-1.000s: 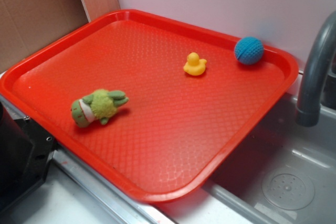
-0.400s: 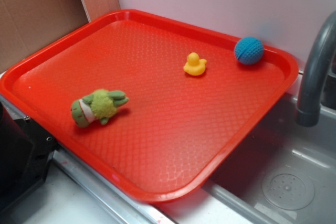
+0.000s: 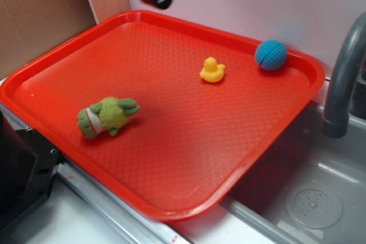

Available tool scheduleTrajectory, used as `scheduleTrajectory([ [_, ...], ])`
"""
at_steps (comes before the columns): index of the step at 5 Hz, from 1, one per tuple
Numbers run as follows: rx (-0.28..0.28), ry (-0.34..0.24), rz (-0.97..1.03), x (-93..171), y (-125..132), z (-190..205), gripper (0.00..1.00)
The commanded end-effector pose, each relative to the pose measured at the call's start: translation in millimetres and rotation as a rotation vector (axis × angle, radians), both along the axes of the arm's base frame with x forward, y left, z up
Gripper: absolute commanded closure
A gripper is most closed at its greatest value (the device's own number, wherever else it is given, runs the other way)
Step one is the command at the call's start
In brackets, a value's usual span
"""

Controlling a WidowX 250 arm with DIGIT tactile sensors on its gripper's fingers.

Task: Grab the blue ball.

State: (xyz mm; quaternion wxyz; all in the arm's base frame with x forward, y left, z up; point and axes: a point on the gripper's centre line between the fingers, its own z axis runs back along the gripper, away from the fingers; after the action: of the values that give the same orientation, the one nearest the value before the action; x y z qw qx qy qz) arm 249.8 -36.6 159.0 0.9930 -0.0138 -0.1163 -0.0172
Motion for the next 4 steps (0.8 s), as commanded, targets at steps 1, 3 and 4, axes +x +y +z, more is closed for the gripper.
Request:
scheduleTrajectory([
  [1,-0.002,-0.051,-0.006,11.1,-3.0,18.7,0.00],
  [3,0.014,-0.084,-0.161,64.9,-31.7,-34.3,0.00],
  [4,-0.028,-0.064,-0.303,69.1,-52.6,-52.0,0.00],
])
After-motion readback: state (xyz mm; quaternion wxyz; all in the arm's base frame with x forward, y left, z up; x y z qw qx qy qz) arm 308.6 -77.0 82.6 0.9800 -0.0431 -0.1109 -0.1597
